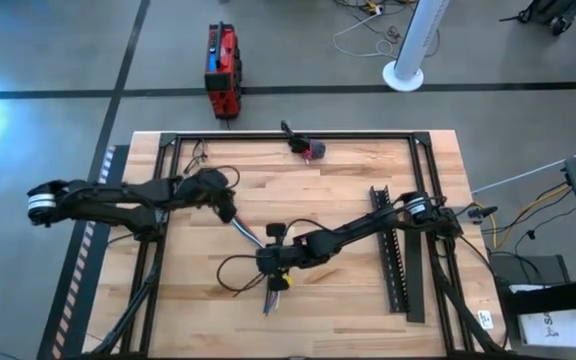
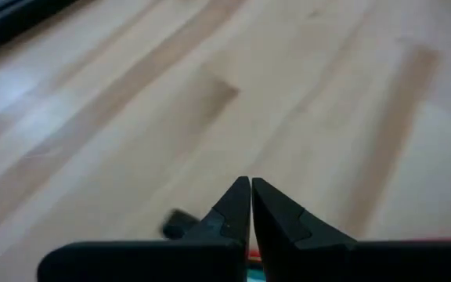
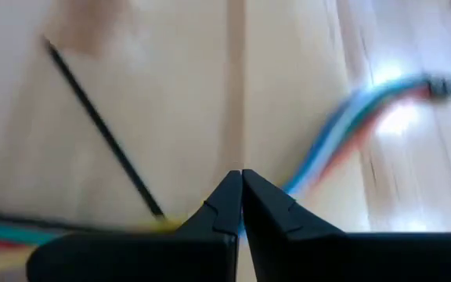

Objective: Ziptie cables
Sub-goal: Close the cables together using a zip tie

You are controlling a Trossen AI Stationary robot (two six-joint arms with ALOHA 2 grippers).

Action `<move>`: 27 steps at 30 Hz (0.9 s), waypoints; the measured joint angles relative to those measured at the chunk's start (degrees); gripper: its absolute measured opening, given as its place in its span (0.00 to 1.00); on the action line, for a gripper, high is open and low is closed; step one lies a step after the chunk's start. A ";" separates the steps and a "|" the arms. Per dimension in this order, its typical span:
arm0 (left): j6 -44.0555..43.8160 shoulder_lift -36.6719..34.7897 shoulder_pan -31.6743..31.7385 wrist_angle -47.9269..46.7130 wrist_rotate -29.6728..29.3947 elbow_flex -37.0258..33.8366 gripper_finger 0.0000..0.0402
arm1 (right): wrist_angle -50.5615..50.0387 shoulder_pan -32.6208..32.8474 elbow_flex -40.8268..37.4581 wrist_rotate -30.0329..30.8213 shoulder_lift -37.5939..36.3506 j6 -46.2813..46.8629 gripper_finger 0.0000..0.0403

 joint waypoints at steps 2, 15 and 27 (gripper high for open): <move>-0.89 -0.12 -2.88 4.23 -0.55 -0.77 0.00 | 1.32 0.14 -0.03 -2.44 0.01 -0.60 0.00; -6.46 11.56 -21.70 27.99 -6.91 -4.43 0.00 | 5.75 3.28 0.04 -11.04 4.37 3.64 0.00; -9.52 34.68 -22.18 28.43 -9.90 2.29 0.00 | -5.33 4.60 0.40 -8.86 3.91 7.70 0.00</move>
